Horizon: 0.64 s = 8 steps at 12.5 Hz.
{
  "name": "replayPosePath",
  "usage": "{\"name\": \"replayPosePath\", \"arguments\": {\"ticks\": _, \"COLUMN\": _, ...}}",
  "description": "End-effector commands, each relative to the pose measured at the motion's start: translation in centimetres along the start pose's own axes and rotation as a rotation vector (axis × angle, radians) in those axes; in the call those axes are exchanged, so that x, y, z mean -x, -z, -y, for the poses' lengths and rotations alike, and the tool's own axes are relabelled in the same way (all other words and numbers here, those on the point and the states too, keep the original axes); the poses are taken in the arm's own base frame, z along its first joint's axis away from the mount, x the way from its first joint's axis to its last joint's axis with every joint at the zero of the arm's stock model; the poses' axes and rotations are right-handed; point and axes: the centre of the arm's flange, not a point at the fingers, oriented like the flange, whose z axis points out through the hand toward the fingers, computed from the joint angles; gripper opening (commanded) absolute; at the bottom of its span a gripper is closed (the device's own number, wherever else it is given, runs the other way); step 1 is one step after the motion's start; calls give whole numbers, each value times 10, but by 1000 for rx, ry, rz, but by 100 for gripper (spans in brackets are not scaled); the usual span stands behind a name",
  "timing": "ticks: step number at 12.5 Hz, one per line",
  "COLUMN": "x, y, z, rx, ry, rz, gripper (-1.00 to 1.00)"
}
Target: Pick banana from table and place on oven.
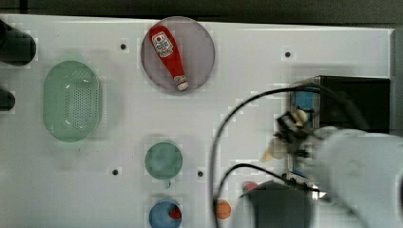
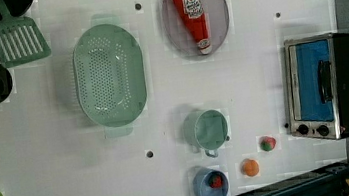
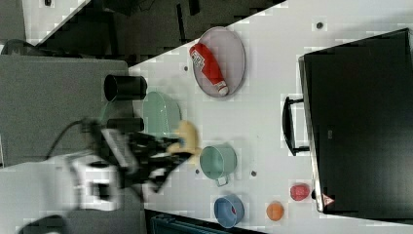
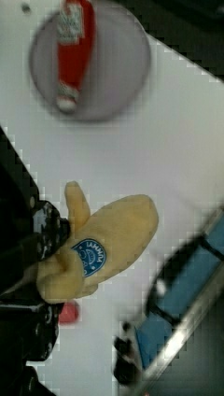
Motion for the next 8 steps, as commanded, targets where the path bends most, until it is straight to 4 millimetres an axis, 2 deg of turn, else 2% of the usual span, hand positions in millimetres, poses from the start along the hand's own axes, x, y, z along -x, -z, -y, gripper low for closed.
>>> {"name": "replayPosePath", "arguments": {"ticks": 1, "x": -59, "y": -28, "z": -36, "rx": 31, "ry": 171, "rz": -27, "gripper": -64}}
{"name": "replayPosePath", "arguments": {"ticks": 5, "x": -125, "y": -71, "z": -75, "rx": 115, "ry": 293, "rz": -28, "gripper": -64}}
{"name": "replayPosePath", "arguments": {"ticks": 8, "x": -156, "y": -97, "z": -83, "rx": 183, "ry": 397, "rz": -26, "gripper": -64}}
